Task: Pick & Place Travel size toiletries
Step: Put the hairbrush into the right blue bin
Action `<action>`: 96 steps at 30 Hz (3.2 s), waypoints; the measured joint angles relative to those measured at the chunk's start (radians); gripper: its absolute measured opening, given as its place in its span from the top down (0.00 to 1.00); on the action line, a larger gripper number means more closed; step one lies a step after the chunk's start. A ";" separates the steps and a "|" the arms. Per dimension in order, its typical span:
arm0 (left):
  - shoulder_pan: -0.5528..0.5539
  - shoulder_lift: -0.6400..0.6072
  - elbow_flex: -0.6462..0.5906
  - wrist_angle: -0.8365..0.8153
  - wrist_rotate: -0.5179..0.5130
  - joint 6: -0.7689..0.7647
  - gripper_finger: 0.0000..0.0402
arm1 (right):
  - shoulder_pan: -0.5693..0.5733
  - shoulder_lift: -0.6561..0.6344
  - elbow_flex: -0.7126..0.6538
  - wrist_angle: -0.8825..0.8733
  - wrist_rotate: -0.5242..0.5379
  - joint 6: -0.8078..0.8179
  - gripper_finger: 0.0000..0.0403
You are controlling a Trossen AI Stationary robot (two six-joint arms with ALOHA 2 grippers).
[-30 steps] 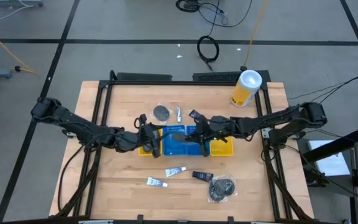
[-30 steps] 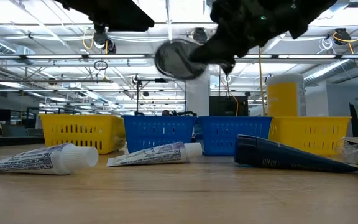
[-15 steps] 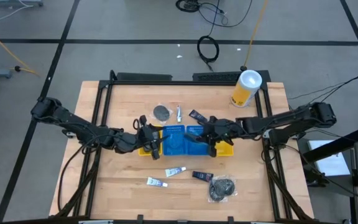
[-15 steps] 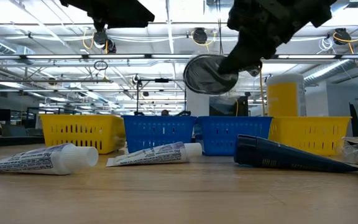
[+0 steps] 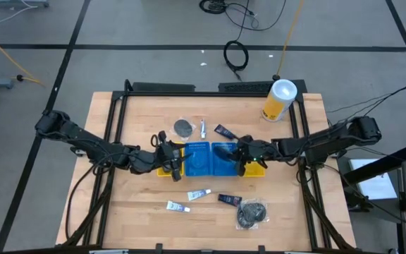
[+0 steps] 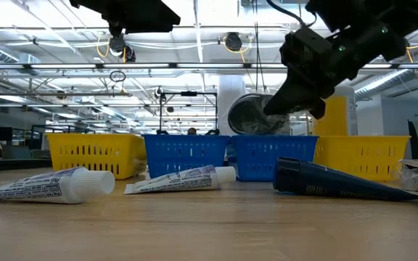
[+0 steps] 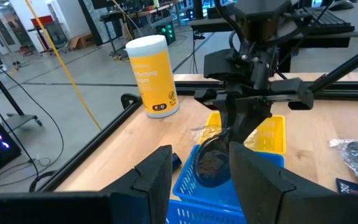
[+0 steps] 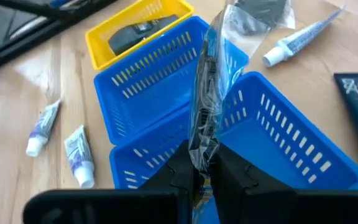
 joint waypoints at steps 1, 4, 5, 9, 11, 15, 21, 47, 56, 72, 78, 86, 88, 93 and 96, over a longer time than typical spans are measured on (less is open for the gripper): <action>0.000 0.000 0.000 0.000 0.000 -0.001 0.60 | 0.001 0.000 -0.014 0.021 0.002 0.012 0.95; 0.000 0.000 0.000 0.000 0.000 -0.001 0.60 | 0.001 0.000 -0.056 0.100 0.003 0.034 0.95; 0.000 0.000 0.000 0.000 0.000 0.000 0.60 | 0.001 0.000 -0.068 0.125 0.003 0.037 0.95; 0.000 0.000 0.000 0.000 0.000 0.000 0.60 | 0.001 0.000 -0.100 0.169 0.002 0.038 0.95; 0.000 0.000 0.000 0.000 0.000 0.000 0.60 | 0.001 0.000 -0.106 0.170 0.000 0.038 0.94; 0.000 0.000 0.000 0.000 0.000 0.000 0.60 | 0.001 0.000 -0.107 0.178 -0.001 0.038 0.84; 0.001 0.000 0.000 0.000 0.000 0.000 0.60 | 0.001 0.000 -0.107 0.186 -0.001 0.036 0.75; 0.001 0.000 0.000 -0.001 0.000 -0.002 0.60 | 0.014 -0.049 -0.106 0.227 -0.191 -0.147 0.78; 0.000 0.000 0.000 -0.003 0.005 -0.003 0.60 | 0.255 -0.099 -0.106 0.200 -0.320 -0.187 0.81; 0.001 0.000 0.000 0.000 0.024 -0.004 0.60 | 0.476 -0.050 -0.107 -0.003 -0.106 0.105 0.73; 0.000 0.000 0.000 0.001 0.043 -0.004 0.60 | 0.477 0.008 -0.106 -0.005 -0.109 0.123 0.66; 0.000 0.000 0.000 0.000 0.042 -0.004 0.60 | 0.477 0.061 -0.106 0.002 -0.129 0.153 0.59; 0.000 0.000 0.000 0.000 0.042 -0.003 0.60 | 0.477 0.060 -0.106 0.023 -0.153 0.148 0.58; 0.000 0.000 0.000 0.000 0.042 -0.001 0.60 | 0.477 0.060 -0.106 0.066 -0.159 0.098 0.58; 0.000 0.000 0.000 0.000 0.042 -0.001 0.60 | 0.477 0.060 -0.106 0.073 -0.159 0.096 0.58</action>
